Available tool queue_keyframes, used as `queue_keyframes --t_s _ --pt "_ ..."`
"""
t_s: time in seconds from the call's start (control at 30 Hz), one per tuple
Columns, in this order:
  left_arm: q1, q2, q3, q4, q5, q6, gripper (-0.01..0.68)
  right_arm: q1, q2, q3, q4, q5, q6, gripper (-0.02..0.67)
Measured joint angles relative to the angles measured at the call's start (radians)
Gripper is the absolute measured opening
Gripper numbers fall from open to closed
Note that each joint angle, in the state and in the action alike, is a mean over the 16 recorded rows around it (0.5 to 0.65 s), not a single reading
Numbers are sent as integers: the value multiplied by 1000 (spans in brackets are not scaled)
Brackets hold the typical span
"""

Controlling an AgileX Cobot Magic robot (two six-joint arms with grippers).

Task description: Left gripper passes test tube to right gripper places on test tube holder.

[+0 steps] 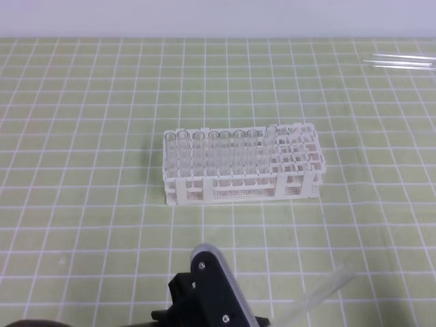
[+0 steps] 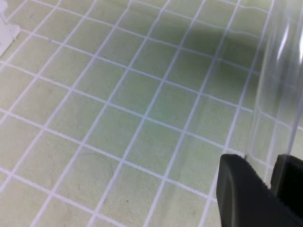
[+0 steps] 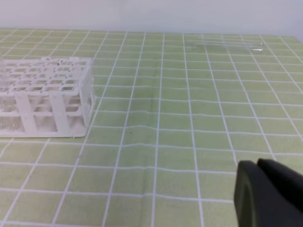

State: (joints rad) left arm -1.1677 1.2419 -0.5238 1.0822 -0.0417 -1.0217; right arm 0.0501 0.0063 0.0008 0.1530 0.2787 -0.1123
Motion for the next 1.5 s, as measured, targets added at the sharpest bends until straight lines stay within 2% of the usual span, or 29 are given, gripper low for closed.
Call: queue_keyframes --t_s 0.13,0.27,0.37,0.53,0.77,0.87,0.97,1.17,1.37,1.5 --pt "69 -1 0 -1 -85 6 10 0 1 0 22 -1 0 -18" --pt "154 0 0 -3 -184 27 23 0 1 0 109 -13 0 -18" --pt "220 0 0 -4 -267 49 23 0 1 0 250 -32 0 -18" --pt "297 6 0 -6 -376 92 29 0 1 0 603 -75 1 -18" --pt "326 46 0 -5 -463 130 35 0 1 0 1047 -155 0 -18" --pt "326 78 0 -4 -496 134 35 0 1 0 1144 -160 -16 -18" --pt "326 115 0 -4 -533 134 42 0 2 0 1174 -143 -62 -18" --pt "326 182 0 -22 -620 150 54 0 6 -17 1236 -45 -296 -18" --pt "326 216 0 -51 -701 196 48 0 51 -53 1370 111 -657 -8" --pt "326 222 0 -70 -736 232 42 0 123 -87 1476 212 -907 28"
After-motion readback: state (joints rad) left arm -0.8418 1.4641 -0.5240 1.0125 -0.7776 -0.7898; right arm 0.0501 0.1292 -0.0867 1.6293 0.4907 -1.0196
